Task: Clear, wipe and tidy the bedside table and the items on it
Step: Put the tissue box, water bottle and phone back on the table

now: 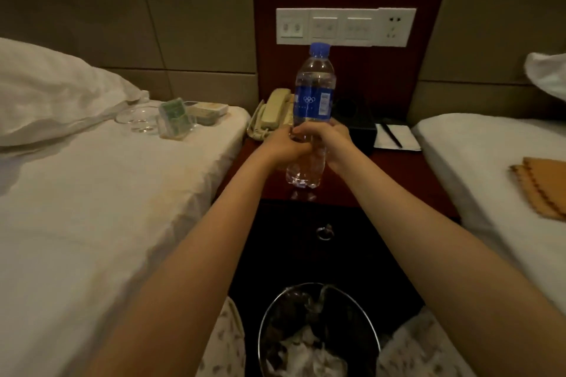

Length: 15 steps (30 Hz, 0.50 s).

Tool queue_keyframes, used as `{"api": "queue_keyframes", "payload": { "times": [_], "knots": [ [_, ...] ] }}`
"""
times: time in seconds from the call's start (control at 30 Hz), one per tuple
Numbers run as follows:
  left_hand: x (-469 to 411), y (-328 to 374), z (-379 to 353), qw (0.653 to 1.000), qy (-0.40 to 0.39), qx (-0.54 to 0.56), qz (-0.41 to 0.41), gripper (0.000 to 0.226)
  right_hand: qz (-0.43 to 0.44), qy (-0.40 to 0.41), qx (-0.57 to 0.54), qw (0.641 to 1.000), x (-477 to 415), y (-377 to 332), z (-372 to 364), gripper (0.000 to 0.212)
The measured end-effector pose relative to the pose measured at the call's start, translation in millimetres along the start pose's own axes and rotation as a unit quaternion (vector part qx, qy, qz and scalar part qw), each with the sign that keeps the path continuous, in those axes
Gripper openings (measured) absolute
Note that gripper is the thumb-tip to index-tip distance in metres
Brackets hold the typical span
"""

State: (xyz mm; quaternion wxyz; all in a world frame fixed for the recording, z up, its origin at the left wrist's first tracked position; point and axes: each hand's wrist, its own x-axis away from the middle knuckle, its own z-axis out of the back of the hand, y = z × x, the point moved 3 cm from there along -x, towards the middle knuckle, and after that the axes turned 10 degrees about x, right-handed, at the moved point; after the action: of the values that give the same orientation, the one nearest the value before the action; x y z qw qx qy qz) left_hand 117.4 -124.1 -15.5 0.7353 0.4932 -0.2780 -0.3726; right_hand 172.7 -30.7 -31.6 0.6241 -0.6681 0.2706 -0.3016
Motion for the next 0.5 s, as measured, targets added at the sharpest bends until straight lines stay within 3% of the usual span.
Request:
{"api": "queue_keyframes", "payload": {
  "times": [0.27, 0.5],
  "knots": [
    [-31, 21, -74, 0.998, -0.044, 0.022, -0.029, 0.056, 0.033, 0.094, 0.05, 0.994, -6, -1, 82, 0.056],
    [-52, 32, -129, 0.997, -0.057, 0.011, -0.045, 0.054, 0.045, 0.156, 0.091, 0.983, -11, 3, 140, 0.055]
  ]
}}
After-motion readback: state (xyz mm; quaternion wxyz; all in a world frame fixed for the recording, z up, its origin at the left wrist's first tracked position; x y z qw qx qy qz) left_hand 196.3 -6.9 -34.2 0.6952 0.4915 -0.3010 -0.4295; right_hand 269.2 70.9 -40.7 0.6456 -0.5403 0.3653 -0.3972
